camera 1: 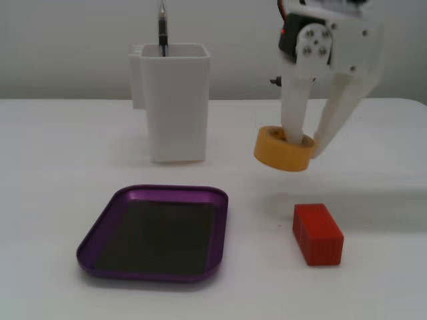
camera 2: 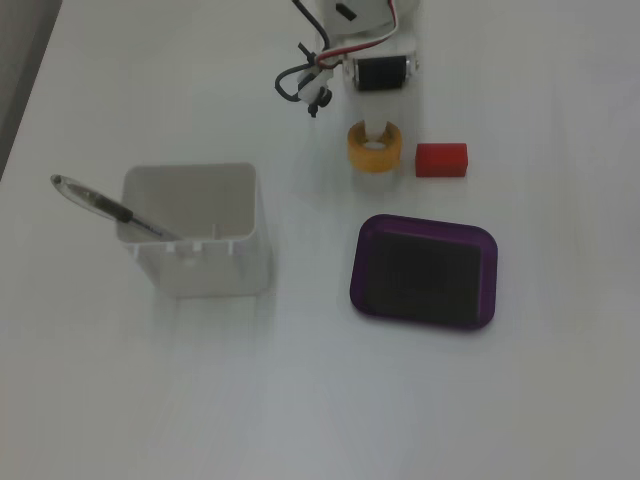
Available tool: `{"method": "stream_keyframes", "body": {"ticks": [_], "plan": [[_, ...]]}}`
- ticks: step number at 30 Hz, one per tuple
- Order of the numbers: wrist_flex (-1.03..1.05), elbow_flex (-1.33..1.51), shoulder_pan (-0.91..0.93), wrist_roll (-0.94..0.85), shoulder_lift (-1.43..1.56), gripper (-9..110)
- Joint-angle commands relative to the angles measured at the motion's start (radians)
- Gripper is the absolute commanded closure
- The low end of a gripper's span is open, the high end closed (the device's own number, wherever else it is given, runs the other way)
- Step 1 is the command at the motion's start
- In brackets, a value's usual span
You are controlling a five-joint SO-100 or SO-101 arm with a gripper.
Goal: Remove the yellow tape from the box.
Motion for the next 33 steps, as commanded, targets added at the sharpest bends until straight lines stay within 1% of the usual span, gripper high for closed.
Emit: {"method": "stream_keyframes", "body": {"ticks": [1, 8, 14, 17, 21, 26, 29, 33], "plan": [[-0.107, 0.092, -0.008, -0.006, 0.057, 102], [-0.232, 0.199, -0.006, -0.008, 0.038, 102], [-0.224, 0.193, -0.006, 0.003, 0.003, 101], [-0.219, 0.19, -0.009, 0.005, 0.008, 97], [-0.186, 0.189, -0.009, 0.005, 0.008, 91], [-0.138, 0.152, -0.009, 0.006, 0.028, 90], [-0.046, 0.077, -0.011, 0.008, 0.112, 90], [0.071, -0.02, -0.021, 0.008, 0.307, 90]]}}
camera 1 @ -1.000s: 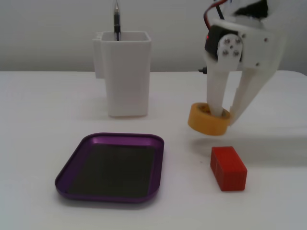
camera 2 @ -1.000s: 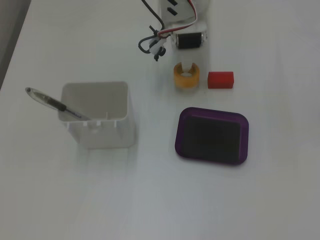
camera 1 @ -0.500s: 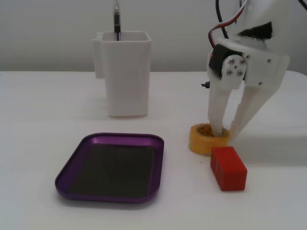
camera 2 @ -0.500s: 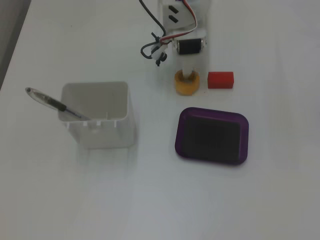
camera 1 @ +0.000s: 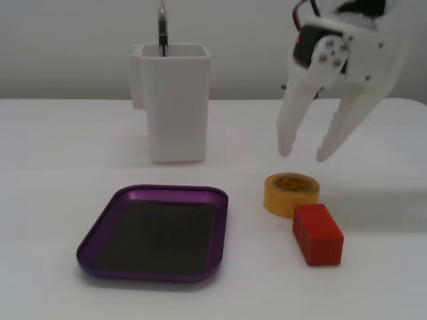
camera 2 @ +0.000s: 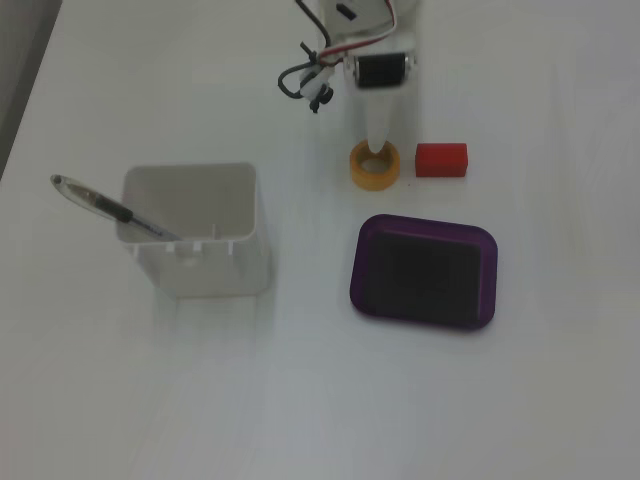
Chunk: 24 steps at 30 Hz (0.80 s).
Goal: Remove the yellow tape from the box.
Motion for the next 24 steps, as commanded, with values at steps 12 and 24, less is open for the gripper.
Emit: {"method": "stream_keyframes", "body": {"ticks": [12, 24], "plan": [[0.114, 0.176, -0.008, 0.008, 0.842, 89], [0.069, 0.798, -0.008, 0.124, 1.365, 89]]}}
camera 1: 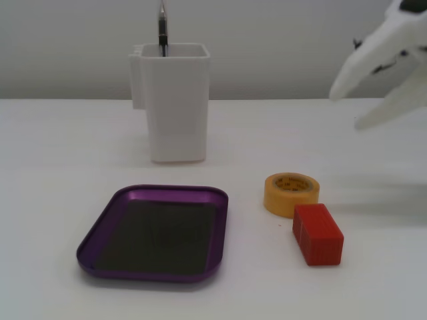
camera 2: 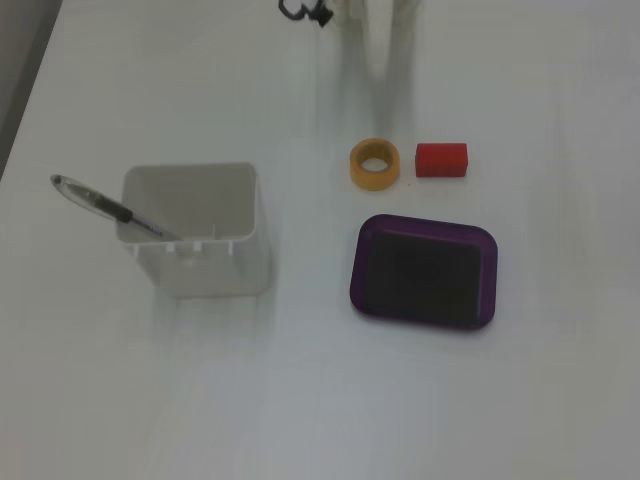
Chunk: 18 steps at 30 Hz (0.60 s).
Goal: Remove the yellow tape from the box.
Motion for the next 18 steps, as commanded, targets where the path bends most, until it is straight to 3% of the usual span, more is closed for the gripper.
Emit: {"method": "stream_keyframes", "body": {"ticks": [1, 18], "plan": [[-0.028, 0.118, -0.009, 0.091, 0.137, 89], [-0.026, 0.29, -0.009, 0.16, 0.16, 90]]}}
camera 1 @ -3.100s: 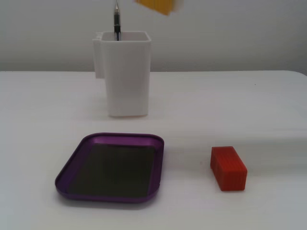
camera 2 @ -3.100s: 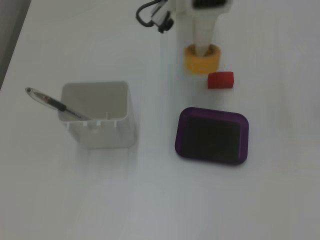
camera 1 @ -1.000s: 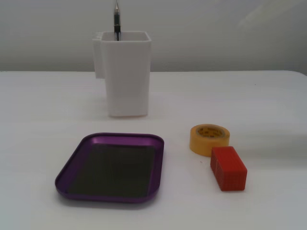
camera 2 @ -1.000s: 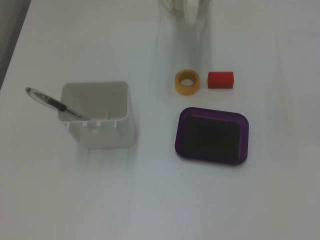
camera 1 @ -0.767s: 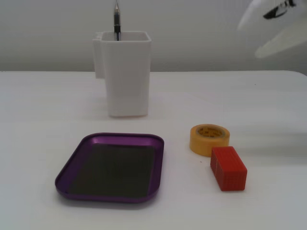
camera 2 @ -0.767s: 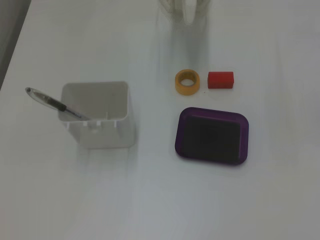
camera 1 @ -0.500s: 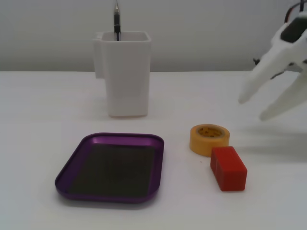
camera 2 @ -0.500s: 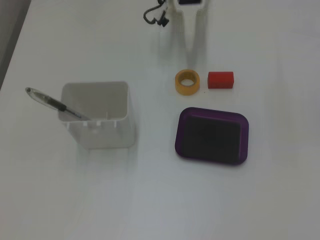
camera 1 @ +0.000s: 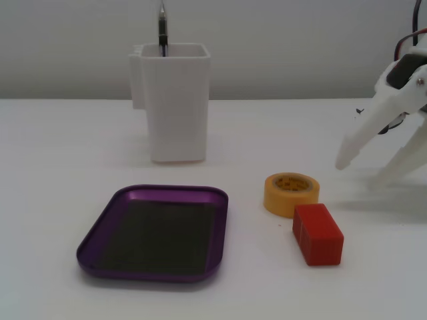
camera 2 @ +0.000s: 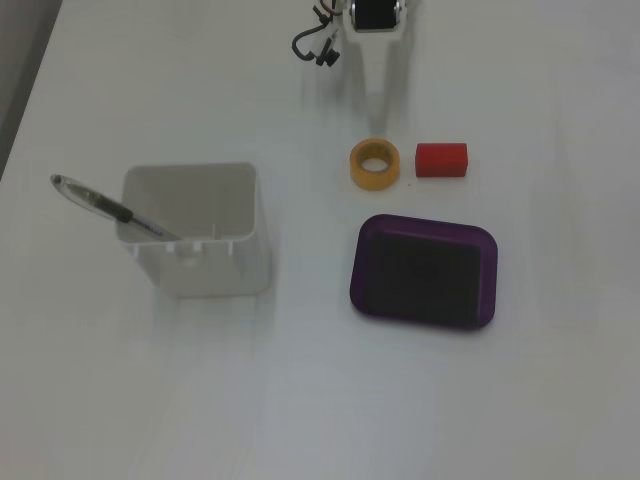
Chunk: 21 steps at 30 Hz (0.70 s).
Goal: Remove the yellow tape from the box.
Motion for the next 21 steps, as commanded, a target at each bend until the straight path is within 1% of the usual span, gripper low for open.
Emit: {"method": "stream_keyframes", "body": {"ticks": [1, 5, 8, 10, 21], "plan": [[-0.011, 0.014, 0.002, 0.005, 0.097, 90], [-0.003, 0.014, 0.002, 0.005, 0.097, 92], [-0.002, 0.014, 0.002, 0.006, 0.097, 103], [-0.002, 0.014, 0.002, 0.006, 0.097, 101], [-0.015, 0.014, 0.002, 0.005, 0.097, 101]]}}
